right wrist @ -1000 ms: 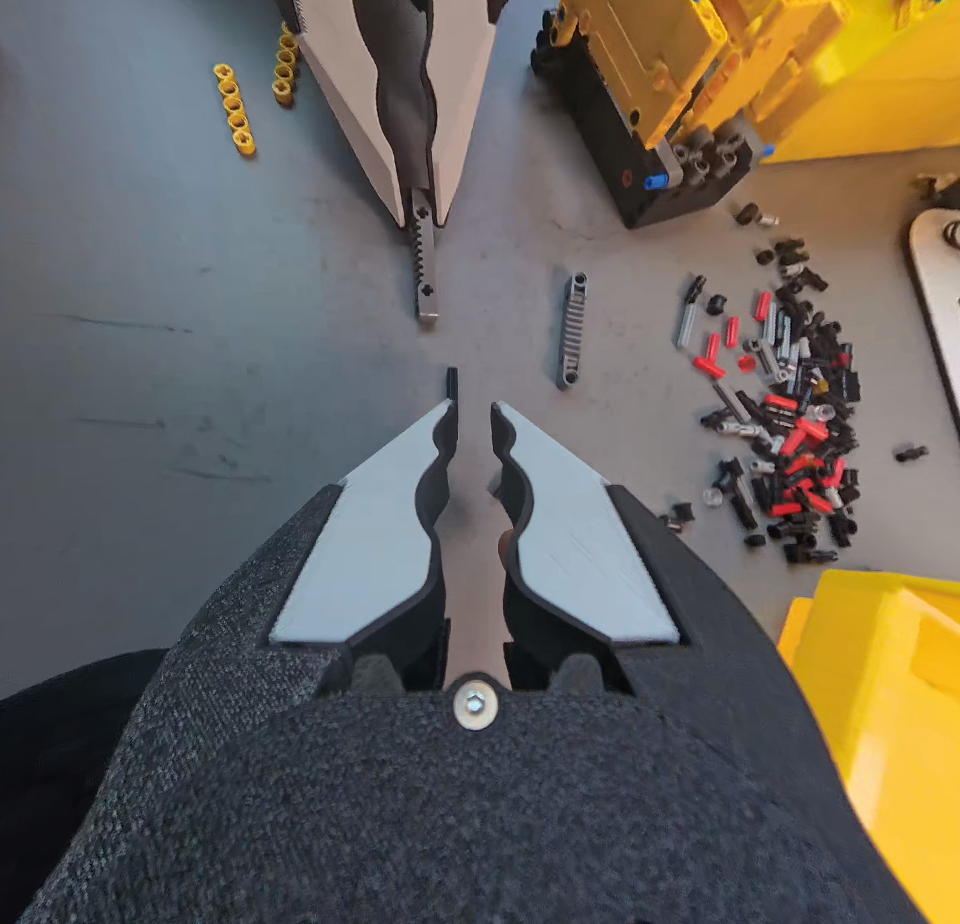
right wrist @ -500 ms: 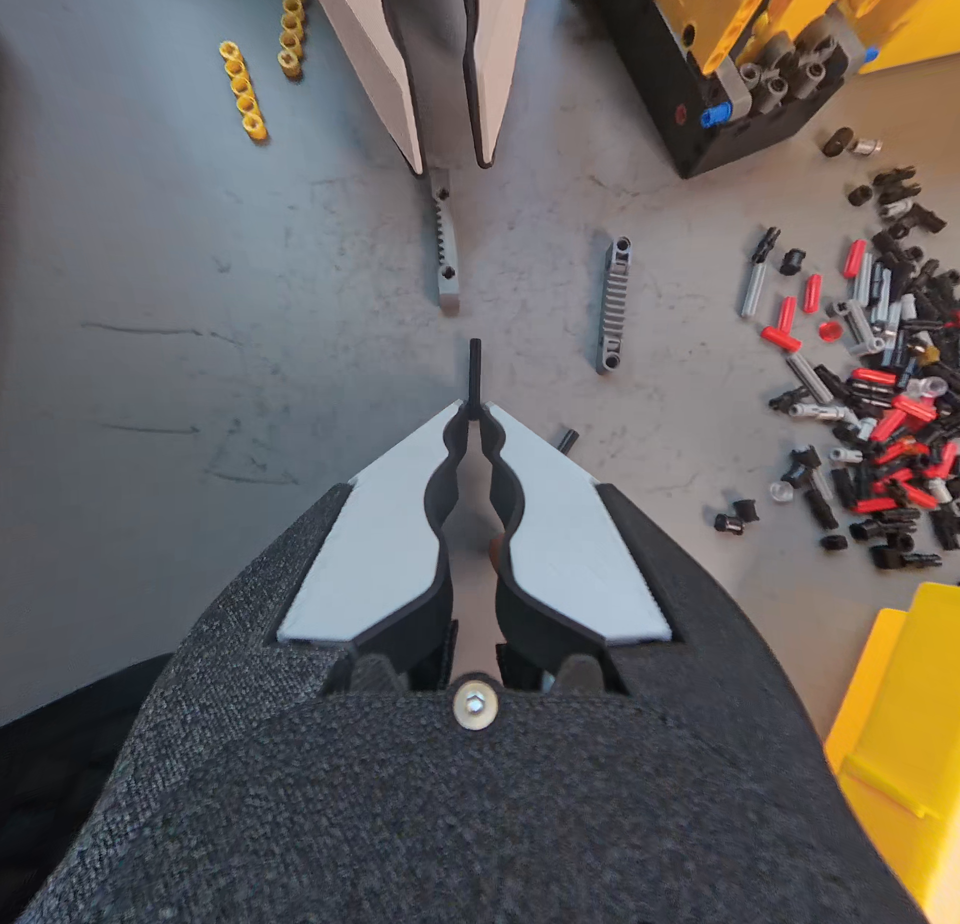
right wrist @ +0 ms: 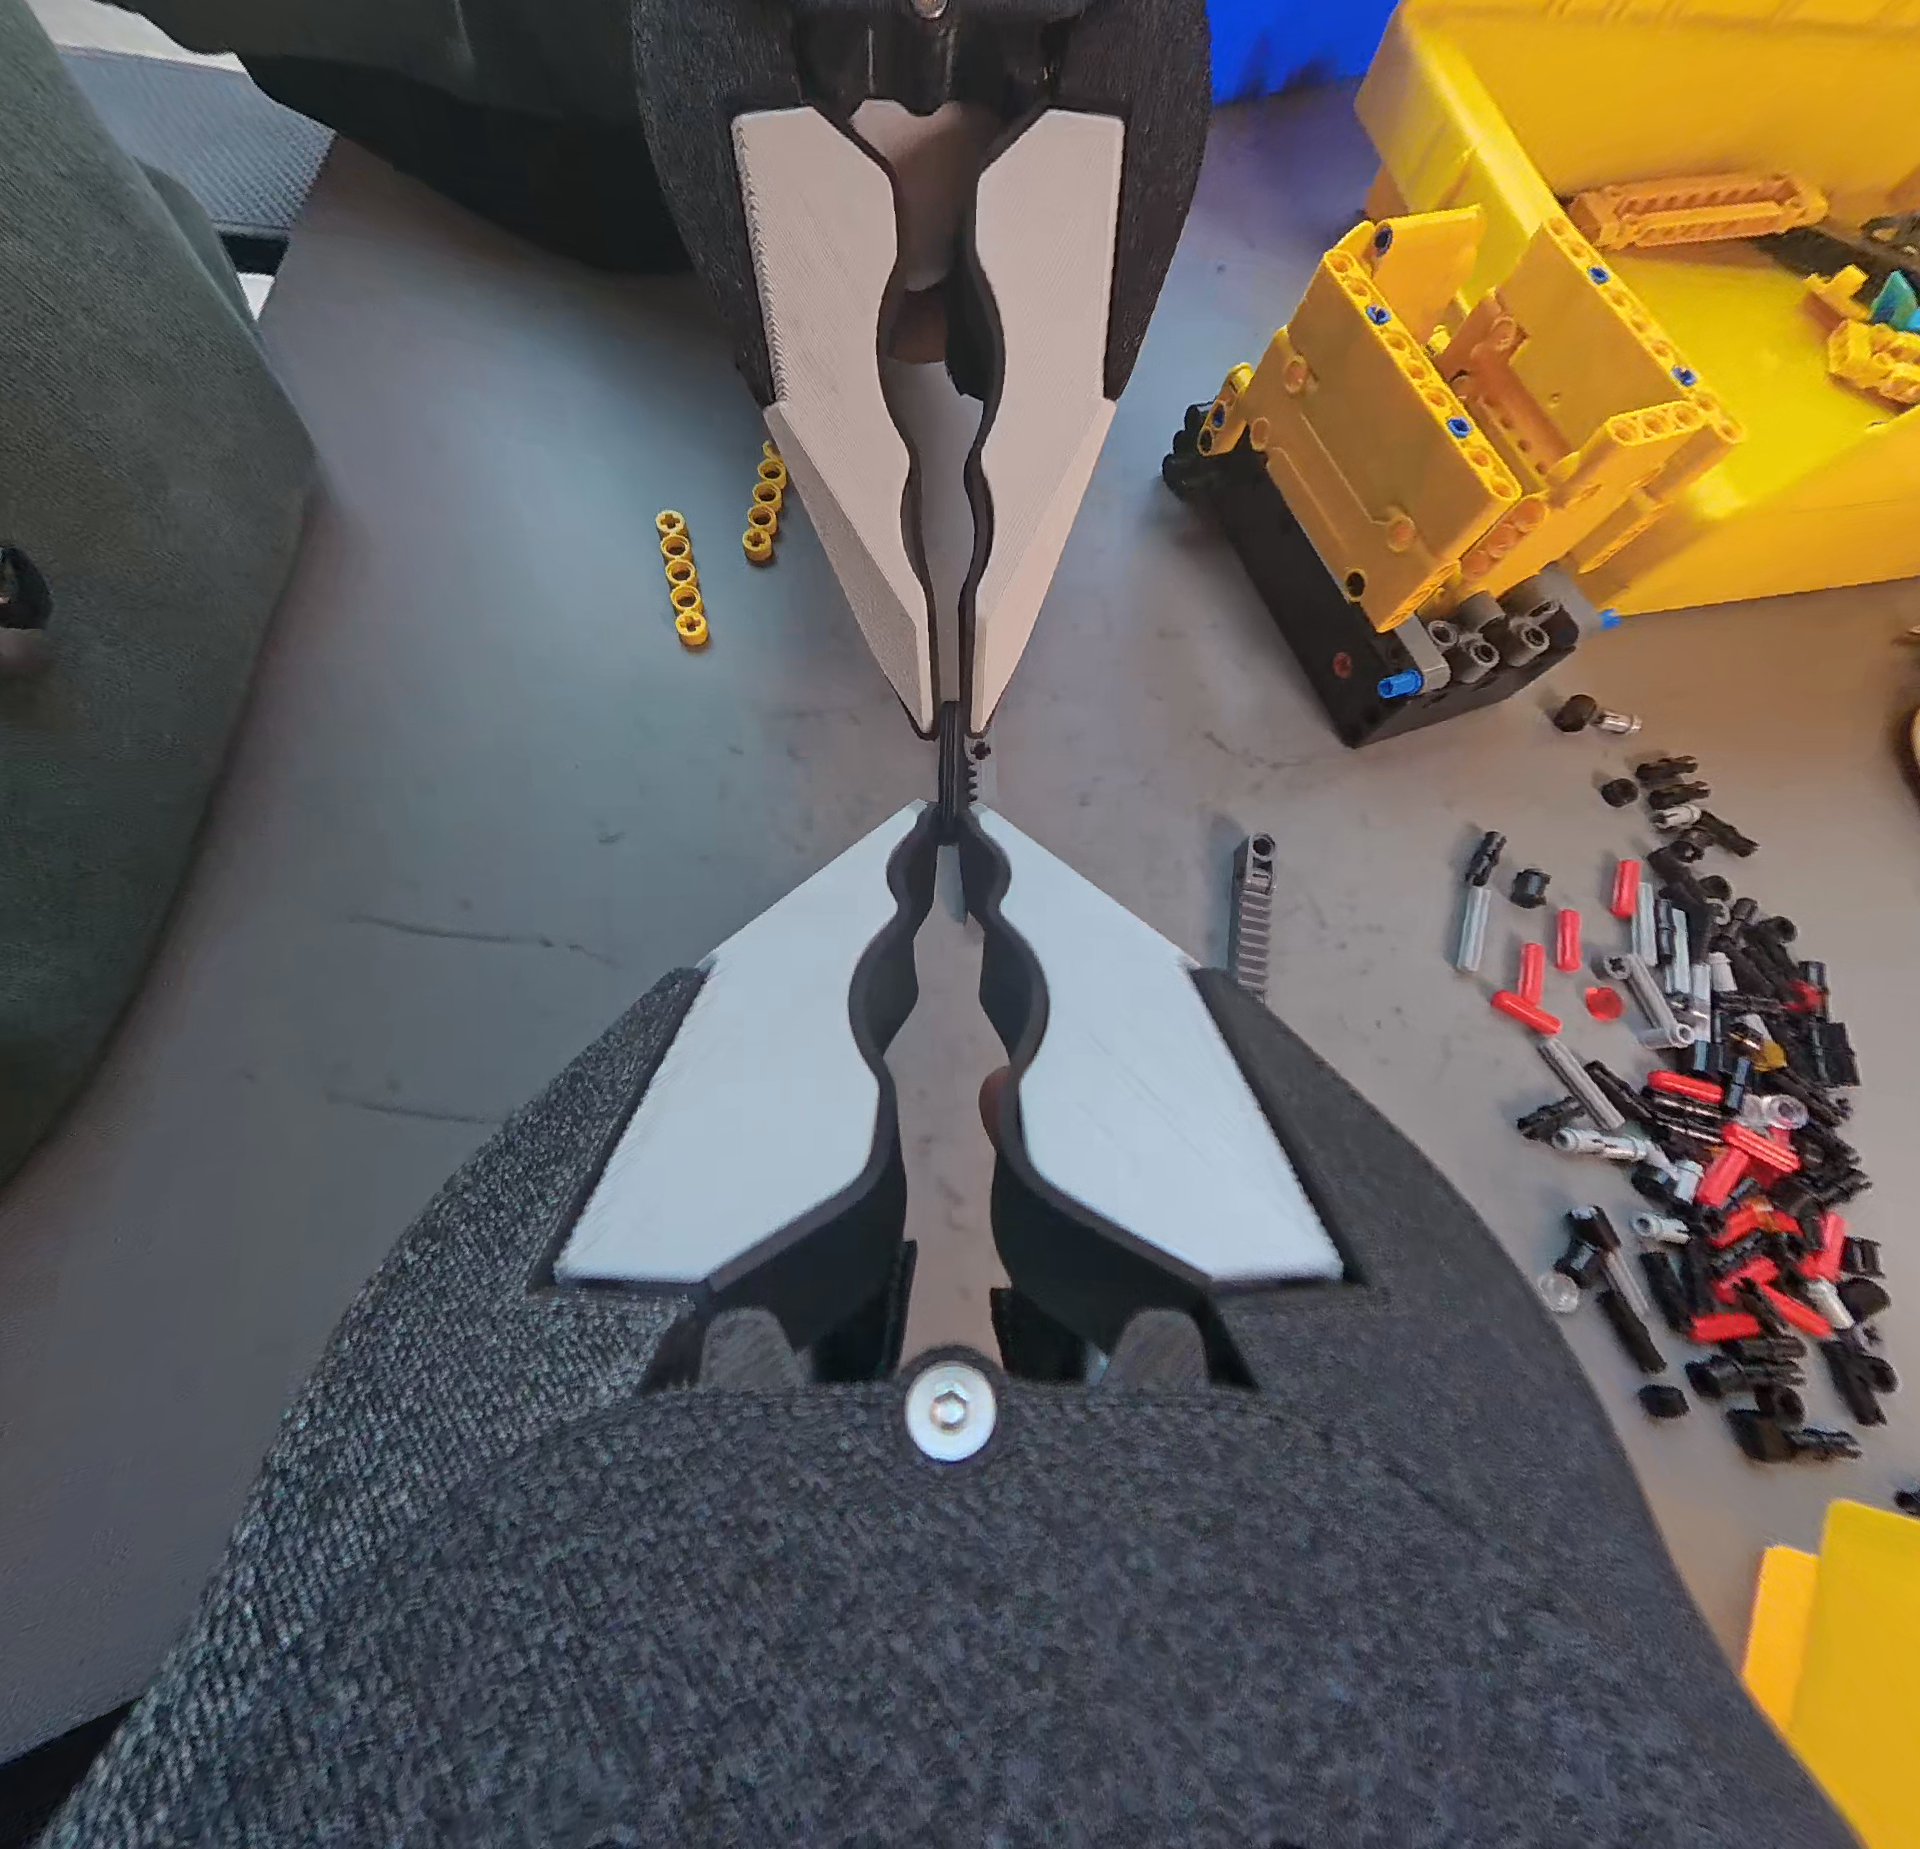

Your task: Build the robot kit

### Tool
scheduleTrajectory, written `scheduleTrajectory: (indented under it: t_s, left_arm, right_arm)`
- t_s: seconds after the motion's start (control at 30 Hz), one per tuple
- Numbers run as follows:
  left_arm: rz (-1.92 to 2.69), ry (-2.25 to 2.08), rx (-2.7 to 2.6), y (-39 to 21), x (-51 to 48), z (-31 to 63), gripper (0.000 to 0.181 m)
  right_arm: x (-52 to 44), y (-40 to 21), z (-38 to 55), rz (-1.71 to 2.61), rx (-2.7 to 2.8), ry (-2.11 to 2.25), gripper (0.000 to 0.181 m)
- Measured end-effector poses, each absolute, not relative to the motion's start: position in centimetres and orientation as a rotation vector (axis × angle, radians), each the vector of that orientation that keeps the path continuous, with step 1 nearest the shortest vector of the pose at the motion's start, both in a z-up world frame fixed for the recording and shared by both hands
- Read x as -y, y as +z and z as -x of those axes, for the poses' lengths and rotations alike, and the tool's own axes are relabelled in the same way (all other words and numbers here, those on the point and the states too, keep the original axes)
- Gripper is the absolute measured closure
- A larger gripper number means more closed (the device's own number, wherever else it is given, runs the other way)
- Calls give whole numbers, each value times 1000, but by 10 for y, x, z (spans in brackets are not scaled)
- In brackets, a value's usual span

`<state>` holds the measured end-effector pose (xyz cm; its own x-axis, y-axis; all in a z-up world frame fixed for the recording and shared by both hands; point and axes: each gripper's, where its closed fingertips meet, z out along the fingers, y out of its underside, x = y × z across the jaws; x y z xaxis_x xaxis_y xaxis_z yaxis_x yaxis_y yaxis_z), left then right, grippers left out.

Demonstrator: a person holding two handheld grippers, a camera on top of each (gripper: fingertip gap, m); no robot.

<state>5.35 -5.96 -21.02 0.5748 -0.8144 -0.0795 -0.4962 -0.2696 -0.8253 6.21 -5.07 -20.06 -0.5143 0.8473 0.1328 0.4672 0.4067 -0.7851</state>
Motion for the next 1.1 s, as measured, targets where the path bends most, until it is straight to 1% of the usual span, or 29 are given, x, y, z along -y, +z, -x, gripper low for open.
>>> scheduleTrajectory:
  t_s: [0.1, 0.13, 0.2, 0.27, 0.33, 0.37, 0.4, 0.63, 0.87, 0.9, 0.97, 1.1]
  left_arm:
    - [1921, -468, -1041, -208, 59, -53, 178]
    - [1918, -469, -1037, -207, 58, -53, 175]
    - [1908, -485, -1033, -205, 58, -54, 164]
    - [1899, -494, -1035, -203, 59, -55, 162]
    - [1901, -477, -1050, -205, 60, -56, 166]
    - [1901, -470, -1057, -206, 60, -56, 170]
    - [1899, -469, -1063, -206, 61, -56, 179]
    - [1858, -539, -1002, -190, 60, -55, 179]
    - [1676, -859, -745, -139, 59, -52, 179]
    - [1653, -892, -711, -134, 58, -51, 179]
    - [1627, -929, -663, -129, 56, -47, 179]
    - [1613, -953, -641, -126, 56, -44, 179]
  right_arm:
    - [50, -196, -62, 1113, 2124, 981, 178]
    - [50, -196, -62, 1115, 2122, 985, 178]
    - [49, -197, -62, 1120, 2120, 975, 178]
    - [49, -198, -62, 1119, 2123, 976, 178]
    - [51, -197, -61, 1112, 2120, 984, 178]
    - [52, -196, -61, 1108, 2118, 991, 178]
    - [53, -196, -61, 1104, 2117, 996, 178]
    - [55, -173, -60, 1074, 2015, 1135, 178]
    - [52, -120, -53, 1016, 1696, 1435, 177]
    - [51, -114, -52, 1013, 1655, 1472, 174]
    - [50, -111, -52, 1017, 1628, 1518, 170]
    - [47, -111, -51, 1024, 1609, 1511, 169]
